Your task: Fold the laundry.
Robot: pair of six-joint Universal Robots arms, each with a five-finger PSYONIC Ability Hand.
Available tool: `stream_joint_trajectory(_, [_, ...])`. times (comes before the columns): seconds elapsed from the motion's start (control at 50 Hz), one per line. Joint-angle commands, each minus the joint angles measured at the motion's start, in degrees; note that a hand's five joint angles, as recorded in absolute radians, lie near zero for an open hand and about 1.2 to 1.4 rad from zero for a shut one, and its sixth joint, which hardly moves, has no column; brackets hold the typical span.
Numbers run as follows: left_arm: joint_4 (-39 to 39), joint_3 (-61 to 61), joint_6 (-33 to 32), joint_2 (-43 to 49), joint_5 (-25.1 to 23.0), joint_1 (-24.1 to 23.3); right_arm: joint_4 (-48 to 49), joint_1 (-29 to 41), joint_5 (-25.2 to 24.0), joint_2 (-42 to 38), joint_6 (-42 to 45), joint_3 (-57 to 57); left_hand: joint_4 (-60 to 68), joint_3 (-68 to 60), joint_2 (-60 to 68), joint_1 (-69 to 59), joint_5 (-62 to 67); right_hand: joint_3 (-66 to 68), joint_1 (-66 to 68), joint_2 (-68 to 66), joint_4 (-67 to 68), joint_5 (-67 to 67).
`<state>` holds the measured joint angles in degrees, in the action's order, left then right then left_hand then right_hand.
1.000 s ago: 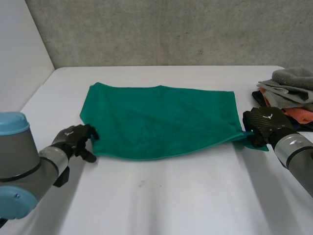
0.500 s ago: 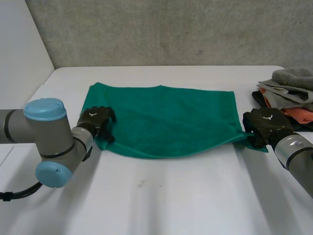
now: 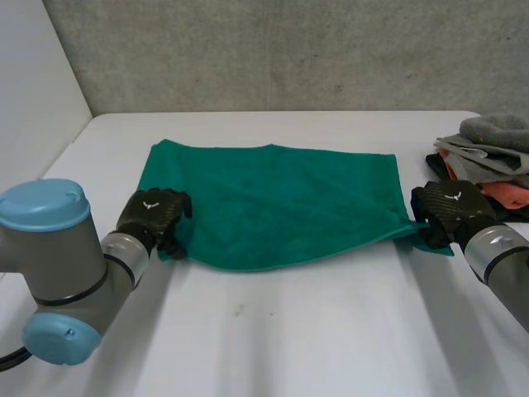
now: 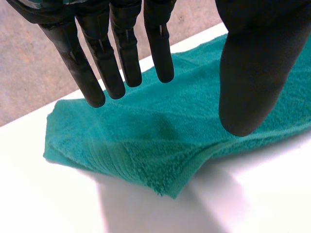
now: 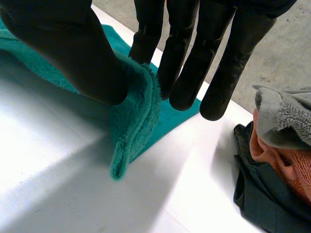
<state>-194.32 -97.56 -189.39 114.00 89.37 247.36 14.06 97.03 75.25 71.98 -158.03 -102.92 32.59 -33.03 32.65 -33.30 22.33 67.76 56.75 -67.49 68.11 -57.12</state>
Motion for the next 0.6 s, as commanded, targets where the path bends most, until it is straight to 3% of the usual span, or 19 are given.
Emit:
stream_joint_trajectory(0.02, [-0.8, 2.0, -1.8, 5.1, 0.2, 0.3, 0.0, -0.1, 0.1, 0.0, 0.0, -0.1, 3.0, -2.6, 3.0, -2.3, 3.3, 12.2, 23.3, -12.5, 11.9, -12.9])
stream_joint_trajectory(0.18, [-0.6, 2.1, -7.3, 6.2, 0.3, 0.4, 0.0, -0.1, 0.1, 0.0, 0.0, 0.1, 2.9, -2.4, 2.8, -2.1, 3.1, 12.2, 23.3, -12.5, 11.9, -12.9])
stream_joint_trajectory(0.46, [-4.3, 3.6, -8.0, 7.9, 0.5, 1.3, 0.0, -0.1, 0.1, 0.0, 0.0, 0.2, 4.7, -4.3, 4.6, -4.0, 5.0, 12.2, 23.3, -12.5, 11.9, -12.9])
stream_joint_trajectory(0.52, [-5.0, 4.2, -8.1, 8.2, 1.2, 1.5, -0.1, -0.1, 0.2, 0.0, 0.1, 0.2, 21.1, -20.7, 21.1, -20.4, 21.4, 12.2, 23.3, -12.5, 11.9, -12.9])
stream_joint_trajectory(0.54, [-5.1, 4.3, -8.1, 8.2, 1.5, 1.5, -0.1, -0.1, 0.2, 0.0, 0.2, 0.2, 29.9, -29.4, 29.8, -29.1, 30.1, 12.2, 23.3, -12.5, 11.9, -12.9])
stream_joint_trajectory(0.56, [-5.1, 4.7, -8.1, 8.0, 2.4, 1.8, -0.1, -0.1, 0.2, 0.0, 0.3, 0.2, 47.2, -46.8, 47.2, -46.5, 47.5, 12.2, 23.3, -12.5, 11.9, -12.9])
stream_joint_trajectory(0.6, [-4.7, 5.2, -8.2, 7.8, 3.3, 2.0, -0.1, 0.0, 0.2, 0.1, 0.7, 0.4, 47.4, -47.0, 47.4, -46.7, 47.7, 12.2, 23.3, -12.5, 11.9, -12.9])
